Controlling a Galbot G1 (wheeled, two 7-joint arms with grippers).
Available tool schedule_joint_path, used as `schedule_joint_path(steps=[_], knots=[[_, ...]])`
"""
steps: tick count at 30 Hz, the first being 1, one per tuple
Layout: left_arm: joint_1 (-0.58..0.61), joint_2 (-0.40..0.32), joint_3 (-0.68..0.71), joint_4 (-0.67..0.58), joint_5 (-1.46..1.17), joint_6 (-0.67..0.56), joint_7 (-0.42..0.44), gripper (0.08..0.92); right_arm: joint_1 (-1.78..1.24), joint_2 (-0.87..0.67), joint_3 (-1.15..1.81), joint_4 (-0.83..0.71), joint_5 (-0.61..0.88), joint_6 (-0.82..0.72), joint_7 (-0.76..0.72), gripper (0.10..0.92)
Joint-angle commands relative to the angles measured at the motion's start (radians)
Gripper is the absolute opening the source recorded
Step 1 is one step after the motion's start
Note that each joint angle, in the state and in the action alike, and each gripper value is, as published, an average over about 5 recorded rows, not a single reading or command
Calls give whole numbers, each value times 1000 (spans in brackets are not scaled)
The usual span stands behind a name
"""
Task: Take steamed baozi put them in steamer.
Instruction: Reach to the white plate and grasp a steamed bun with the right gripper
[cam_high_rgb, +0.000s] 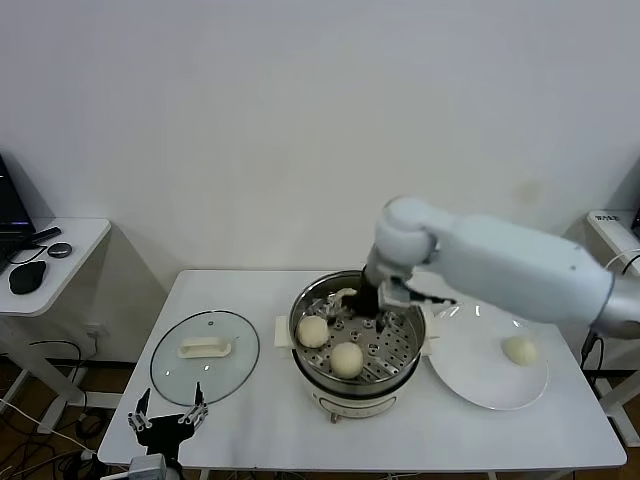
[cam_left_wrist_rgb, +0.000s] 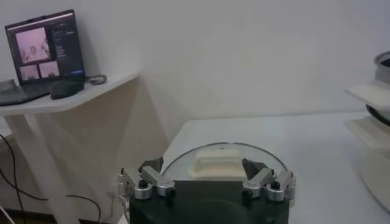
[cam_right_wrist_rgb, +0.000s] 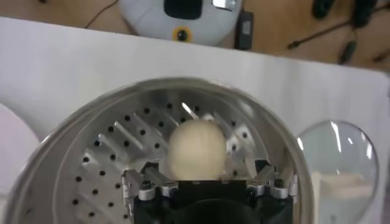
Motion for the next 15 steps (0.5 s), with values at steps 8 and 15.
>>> schedule_joint_path(steps=[8,15], knots=[[-6,10,3,12,-1,4,6,823,-61,-244,216,-372,282,-725,26,823],[-1,11,0,19,-1,4,6,823,-216,-285,281,-459,96,-730,-8,823]])
